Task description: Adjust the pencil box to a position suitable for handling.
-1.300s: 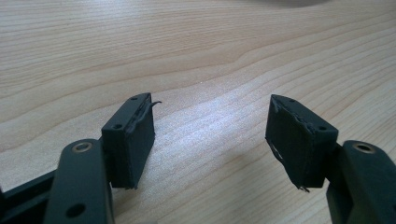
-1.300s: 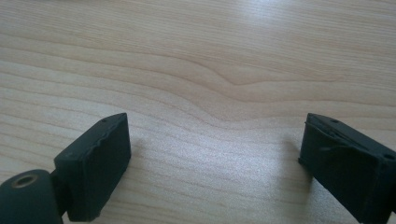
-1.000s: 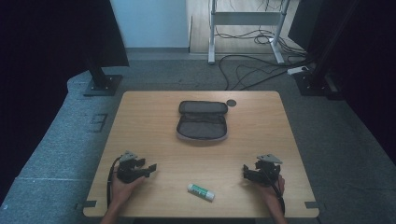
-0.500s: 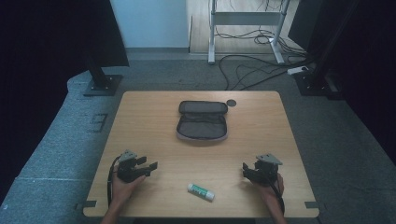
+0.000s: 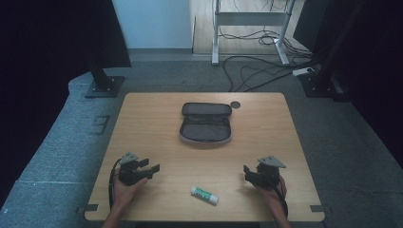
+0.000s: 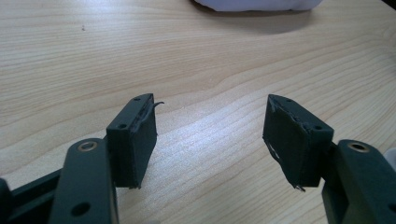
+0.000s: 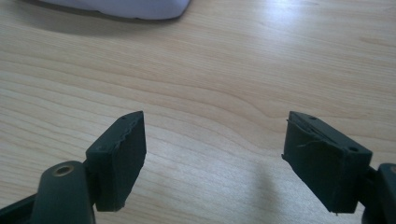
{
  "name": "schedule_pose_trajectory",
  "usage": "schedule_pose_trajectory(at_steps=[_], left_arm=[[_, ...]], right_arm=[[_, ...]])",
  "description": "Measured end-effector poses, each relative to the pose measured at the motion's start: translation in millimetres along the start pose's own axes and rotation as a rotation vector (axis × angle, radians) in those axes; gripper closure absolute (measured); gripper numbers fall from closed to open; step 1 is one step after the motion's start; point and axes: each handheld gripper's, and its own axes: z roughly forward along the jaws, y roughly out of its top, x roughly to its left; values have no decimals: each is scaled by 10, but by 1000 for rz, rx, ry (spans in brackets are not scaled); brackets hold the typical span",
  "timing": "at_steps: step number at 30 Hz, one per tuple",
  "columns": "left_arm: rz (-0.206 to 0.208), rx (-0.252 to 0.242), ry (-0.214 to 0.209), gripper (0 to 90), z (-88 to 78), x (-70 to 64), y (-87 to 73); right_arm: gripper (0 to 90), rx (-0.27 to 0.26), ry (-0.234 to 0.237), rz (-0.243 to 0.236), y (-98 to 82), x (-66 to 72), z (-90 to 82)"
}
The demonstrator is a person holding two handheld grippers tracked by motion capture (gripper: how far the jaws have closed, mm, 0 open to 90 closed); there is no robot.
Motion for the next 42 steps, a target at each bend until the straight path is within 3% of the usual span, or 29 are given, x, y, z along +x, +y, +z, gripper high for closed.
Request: schedule_pose_trajectory(at_steps=[11,37,40,42], left_arm=[[9,-17,6,345,-20,-26,74],[3,-13,-10,344,194,-94,578],[2,-14,-6,349,219,-100,624],[22,-5,17,346,236,-123,658]], right_arm=[[218,-15,48,-17,100,101,17],[254,-43,120,-51,615,265,103],[266,-57,120,-52,678,284,106],[269,-57,124,-60,717,301,117]])
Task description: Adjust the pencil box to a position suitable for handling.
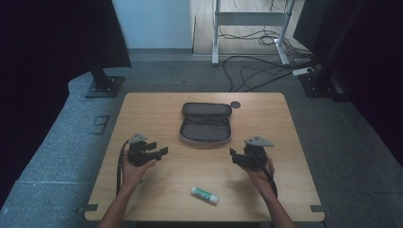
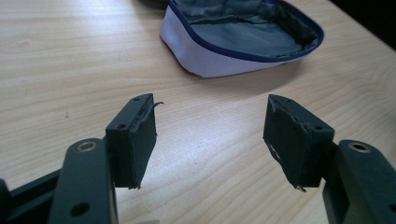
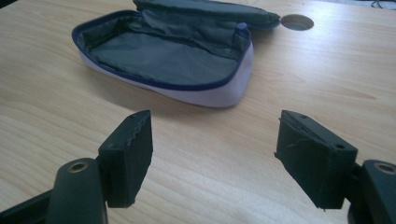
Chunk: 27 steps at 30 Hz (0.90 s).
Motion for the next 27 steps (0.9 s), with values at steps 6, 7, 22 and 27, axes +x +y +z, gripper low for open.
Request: schedule_pose_trajectory(at_steps=[6,7,22,27], left_arm=[[-7,-12,-7,346,39,-28,118],[-13,-13,-6,347,46,-22,133],[-24,2,-18,360,211,-55,405],[-33,-2,-17,365,285,-52,425]], right_arm=[[282,2,22,-15,96,66,68],[286,2,25,-16,108,74,82],[359,10,61,-31,325,179,299],[367,24,52,-31,368,180,399]])
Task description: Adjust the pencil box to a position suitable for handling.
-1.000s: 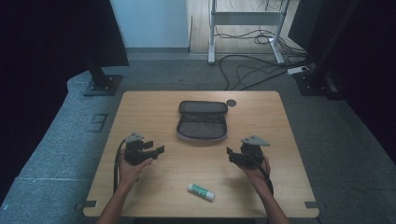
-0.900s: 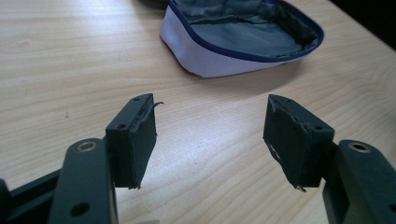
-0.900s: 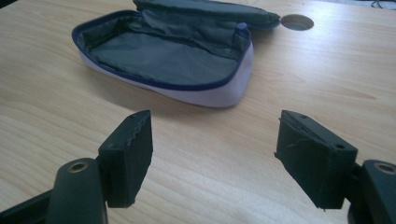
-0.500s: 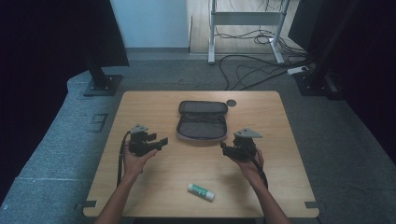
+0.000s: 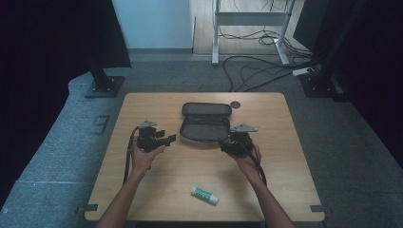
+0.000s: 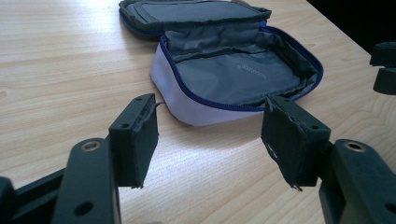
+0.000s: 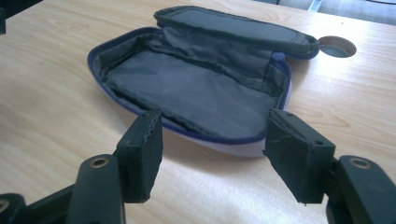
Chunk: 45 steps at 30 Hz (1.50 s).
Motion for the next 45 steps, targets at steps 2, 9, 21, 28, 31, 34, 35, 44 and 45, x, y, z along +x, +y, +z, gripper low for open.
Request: schedule_pose_trajectory(at_steps=[2,9,21,28,31,34,35,44,45], left_arm=[[-9,3,5,367,34,12,4],[-11,12,13,367,129,22,63],[-13,31,31,372,340,-11,158],[-34,42,45,375,513,61,168],[-52,53,52,375,574,111,150],[-66,53,51,375,618,147,137],[-69,53,52,375,630,151,134],[-42,73,66,367,732,84,185],[-32,73,69,367,742,68,203]], right_arm=[[378,-1,-8,-1,24,-8,44],[397,12,-19,10,51,-70,205],[435,20,-37,54,99,-316,328],[440,35,-26,69,78,-354,409],[427,58,-31,61,88,-357,469],[431,58,-32,69,99,-374,502],[431,59,-35,69,101,-377,511],[431,77,-47,73,103,-408,587],[432,78,-48,74,99,-408,594]])
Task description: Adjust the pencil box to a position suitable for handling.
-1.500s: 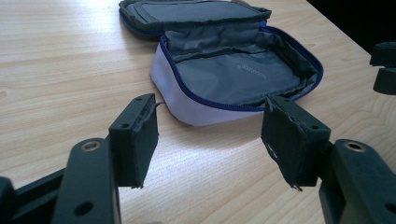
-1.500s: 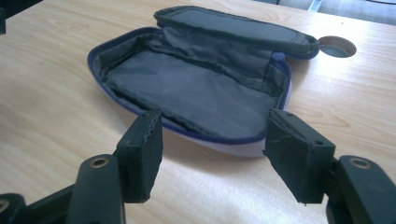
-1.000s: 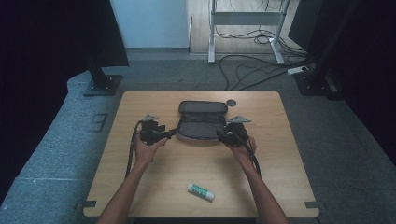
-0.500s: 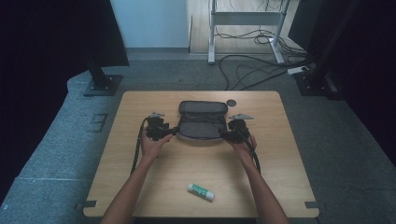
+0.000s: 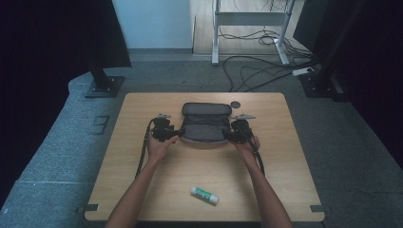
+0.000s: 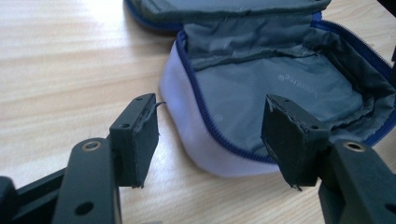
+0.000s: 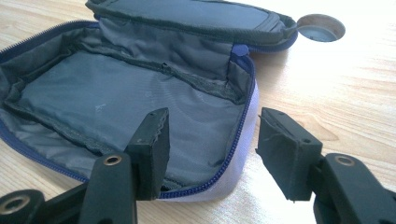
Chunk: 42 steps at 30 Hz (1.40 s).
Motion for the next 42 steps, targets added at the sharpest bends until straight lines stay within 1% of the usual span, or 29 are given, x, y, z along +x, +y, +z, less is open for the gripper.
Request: schedule_pose_trajectory(at_steps=[2,3,5,7,9,13,17,22,24,29,33,35,38,42], left_arm=[[12,-10,10,369,21,-29,21],[6,-6,10,372,50,-32,29],[5,20,20,369,127,-29,34],[11,31,36,376,187,-28,28],[0,36,30,420,220,-23,17],[5,45,39,503,274,-21,-5],[-7,69,32,535,319,4,-29],[-5,77,37,563,347,16,-44],[-6,81,38,582,353,23,-48],[-11,96,39,620,369,56,-62],[8,89,64,667,378,25,-84],[19,84,74,689,379,9,-92],[18,81,69,718,375,21,-96],[24,78,64,735,373,28,-99]], right_arm=[[431,3,-2,-1,-7,-8,14],[432,3,-3,1,-10,-12,22],[436,4,-5,12,-20,-27,53],[437,12,-10,15,-32,-41,88],[444,18,-15,19,-45,-55,117],[479,34,-17,21,-67,-72,164],[508,60,-19,20,-98,-82,221],[578,90,-19,12,-136,-71,280],[607,94,-35,17,-148,-59,288],[668,97,-59,4,-144,-50,287],[715,97,-82,-12,-152,-20,287],[740,93,-97,-27,-156,1,289],[786,89,-111,-34,-157,8,284],[803,86,-108,-30,-159,3,282]])
